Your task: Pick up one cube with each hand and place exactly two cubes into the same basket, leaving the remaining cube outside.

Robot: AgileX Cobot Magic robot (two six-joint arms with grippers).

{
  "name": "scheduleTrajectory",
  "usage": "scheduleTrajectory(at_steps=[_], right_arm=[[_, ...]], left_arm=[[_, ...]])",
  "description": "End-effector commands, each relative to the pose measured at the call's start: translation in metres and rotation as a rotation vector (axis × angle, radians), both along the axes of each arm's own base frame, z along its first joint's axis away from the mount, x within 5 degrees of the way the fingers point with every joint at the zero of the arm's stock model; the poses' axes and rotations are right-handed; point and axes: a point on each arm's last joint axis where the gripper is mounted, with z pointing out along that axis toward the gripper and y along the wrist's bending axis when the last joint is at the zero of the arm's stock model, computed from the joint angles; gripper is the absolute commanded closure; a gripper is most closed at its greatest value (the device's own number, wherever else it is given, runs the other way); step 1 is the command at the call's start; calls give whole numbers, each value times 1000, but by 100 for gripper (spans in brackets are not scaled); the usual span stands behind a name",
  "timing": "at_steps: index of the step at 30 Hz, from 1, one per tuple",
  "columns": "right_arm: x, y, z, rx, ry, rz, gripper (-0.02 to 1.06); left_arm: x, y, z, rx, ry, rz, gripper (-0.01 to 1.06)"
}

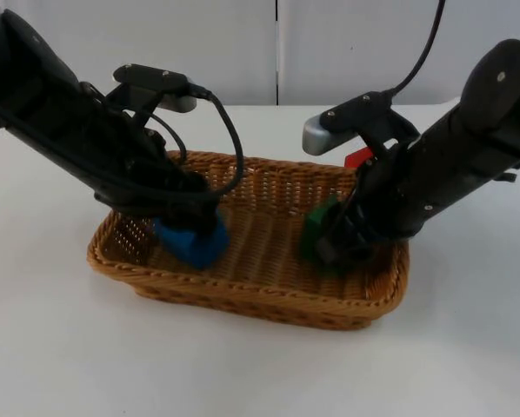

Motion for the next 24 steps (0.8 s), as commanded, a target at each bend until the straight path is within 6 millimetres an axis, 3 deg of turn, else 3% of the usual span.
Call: scheduleTrajectory(at_steps=[1,6,10,11,15,16,21,22,24], right_arm=[[-1,3,3,6,-4,3,40],[-1,3,10,15,-21,5,38],[-2,2,49,66,-107,7,38],[-2,2,49,66,-107,7,38],[-9,-3,103,138,-220,7,38],[-9,-3,103,138,-220,7,38],[-31,-16,173,236,-363,16,38],[-31,-16,173,236,-363,16,38],[-41,-22,196,270,-413,20,38]], left_arm=[[-2,-3,1,-13,9,2,36],[-2,-3,3,-14,2,0,36],[-2,-2,27,-33,-59,1,36],[-2,-2,27,-33,-59,1,36],[-7,0,66,-65,-158,-1,36],[-7,0,66,-65,-158,-1,36],[-24,4,131,-114,-324,-18,36],[-24,4,131,-114,-324,-18,36],[-35,8,158,-134,-399,-25,36]])
